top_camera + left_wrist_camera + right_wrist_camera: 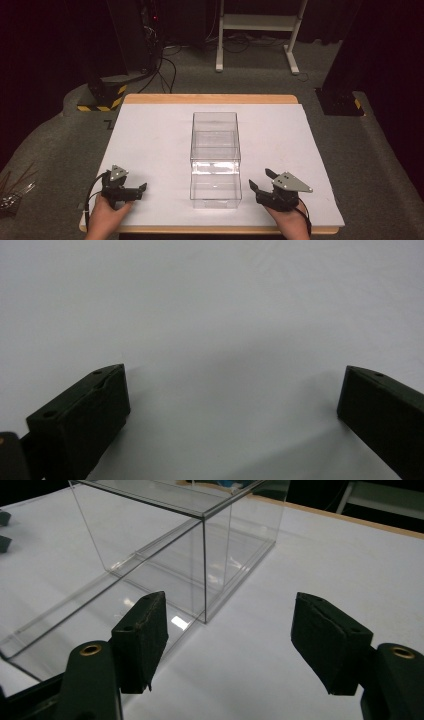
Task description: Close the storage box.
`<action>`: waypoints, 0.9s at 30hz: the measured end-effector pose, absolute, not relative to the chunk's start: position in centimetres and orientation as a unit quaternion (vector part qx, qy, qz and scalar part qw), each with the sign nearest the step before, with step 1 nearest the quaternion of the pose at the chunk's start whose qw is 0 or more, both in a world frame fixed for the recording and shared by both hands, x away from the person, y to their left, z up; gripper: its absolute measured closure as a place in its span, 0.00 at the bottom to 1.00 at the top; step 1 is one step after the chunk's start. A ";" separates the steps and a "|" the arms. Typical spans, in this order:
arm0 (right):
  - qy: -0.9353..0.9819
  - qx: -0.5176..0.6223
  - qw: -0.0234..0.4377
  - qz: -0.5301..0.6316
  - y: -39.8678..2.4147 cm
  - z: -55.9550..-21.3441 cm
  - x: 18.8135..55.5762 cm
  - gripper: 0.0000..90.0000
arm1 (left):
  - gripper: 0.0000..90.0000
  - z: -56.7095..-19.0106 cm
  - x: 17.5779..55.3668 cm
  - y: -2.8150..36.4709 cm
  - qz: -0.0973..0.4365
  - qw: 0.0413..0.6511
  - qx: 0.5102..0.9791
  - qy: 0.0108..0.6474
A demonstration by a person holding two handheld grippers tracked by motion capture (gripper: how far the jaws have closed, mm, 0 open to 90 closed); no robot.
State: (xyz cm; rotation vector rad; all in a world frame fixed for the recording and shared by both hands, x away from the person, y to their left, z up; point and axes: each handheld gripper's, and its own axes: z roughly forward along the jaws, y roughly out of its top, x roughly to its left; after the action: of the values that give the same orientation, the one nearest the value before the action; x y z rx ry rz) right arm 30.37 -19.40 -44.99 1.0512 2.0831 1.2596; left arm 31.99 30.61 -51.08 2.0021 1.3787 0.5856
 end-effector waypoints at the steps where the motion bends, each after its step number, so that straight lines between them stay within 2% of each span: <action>1: 0.762 0.384 0.241 0.462 -19.4 -44.9 30.3 0.34 | 0.01 -51.1 32.0 30.6 0.222 0.315 0.760 0.523; 27: 0.760 0.353 0.210 0.504 -17.9 -43.4 27.8 0.31 | 0.01 -51.1 32.0 30.6 0.222 0.315 0.760 0.523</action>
State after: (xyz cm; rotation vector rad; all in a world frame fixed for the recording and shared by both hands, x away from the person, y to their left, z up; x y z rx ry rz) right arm 27.80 -17.92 -43.45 0.9804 2.1137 1.4020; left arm 31.99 30.61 -51.08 2.0020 1.3786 0.5853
